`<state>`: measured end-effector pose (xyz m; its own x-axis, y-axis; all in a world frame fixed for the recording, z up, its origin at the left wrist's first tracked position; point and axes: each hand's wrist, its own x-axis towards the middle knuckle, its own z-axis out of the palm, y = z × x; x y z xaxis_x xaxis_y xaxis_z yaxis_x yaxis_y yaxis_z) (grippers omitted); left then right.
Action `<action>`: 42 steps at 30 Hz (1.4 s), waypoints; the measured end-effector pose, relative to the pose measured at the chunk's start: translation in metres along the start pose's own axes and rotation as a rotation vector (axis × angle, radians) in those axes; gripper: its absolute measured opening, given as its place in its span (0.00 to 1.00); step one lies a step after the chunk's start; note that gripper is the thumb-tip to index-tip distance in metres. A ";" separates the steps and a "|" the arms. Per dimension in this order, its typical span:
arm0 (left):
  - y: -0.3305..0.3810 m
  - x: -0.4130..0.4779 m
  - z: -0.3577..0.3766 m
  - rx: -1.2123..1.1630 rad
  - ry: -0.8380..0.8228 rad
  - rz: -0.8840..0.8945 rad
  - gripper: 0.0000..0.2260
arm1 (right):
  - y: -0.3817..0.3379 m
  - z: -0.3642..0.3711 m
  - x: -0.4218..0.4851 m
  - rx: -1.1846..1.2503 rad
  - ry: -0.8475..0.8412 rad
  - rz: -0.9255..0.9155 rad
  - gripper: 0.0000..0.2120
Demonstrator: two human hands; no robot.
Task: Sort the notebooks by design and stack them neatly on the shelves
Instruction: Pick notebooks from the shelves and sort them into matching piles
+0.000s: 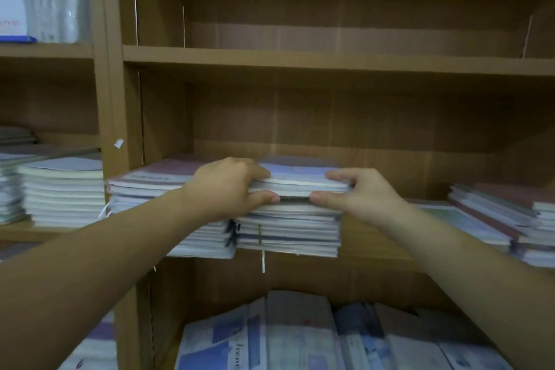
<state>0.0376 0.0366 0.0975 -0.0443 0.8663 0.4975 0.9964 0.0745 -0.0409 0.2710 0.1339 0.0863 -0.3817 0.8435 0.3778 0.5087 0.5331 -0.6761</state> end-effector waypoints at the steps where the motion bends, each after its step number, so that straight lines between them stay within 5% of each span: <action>1: 0.002 0.002 0.001 0.002 0.008 -0.046 0.31 | 0.000 0.005 0.001 -0.019 0.049 0.008 0.40; 6: 0.027 0.009 0.009 0.079 0.140 -0.149 0.20 | -0.004 0.016 0.004 -0.099 0.192 0.034 0.35; 10: 0.036 -0.024 0.022 -0.054 0.454 0.193 0.13 | 0.003 0.018 -0.022 -0.248 0.274 -0.103 0.30; 13: 0.049 -0.056 0.039 -0.156 0.510 0.378 0.10 | 0.015 0.030 -0.058 -0.319 0.375 -0.353 0.18; 21: 0.043 -0.114 0.149 -0.397 0.152 0.164 0.09 | 0.080 0.084 -0.099 -0.420 -0.063 -0.169 0.12; 28: 0.040 -0.190 0.287 -0.451 -0.433 -0.273 0.21 | 0.163 0.176 -0.116 -0.205 -0.317 0.047 0.14; 35: 0.000 -0.215 0.353 -0.275 -0.510 -0.352 0.32 | 0.215 0.243 -0.119 -0.248 -0.338 -0.050 0.22; 42: -0.007 -0.205 0.365 -0.008 -0.437 -0.229 0.20 | 0.246 0.259 -0.103 -0.272 -0.350 -0.073 0.23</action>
<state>0.0128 0.0390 -0.3209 -0.2871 0.9543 0.0831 0.9578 0.2852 0.0349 0.2357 0.1609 -0.2829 -0.6384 0.7549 0.1505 0.6370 0.6278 -0.4473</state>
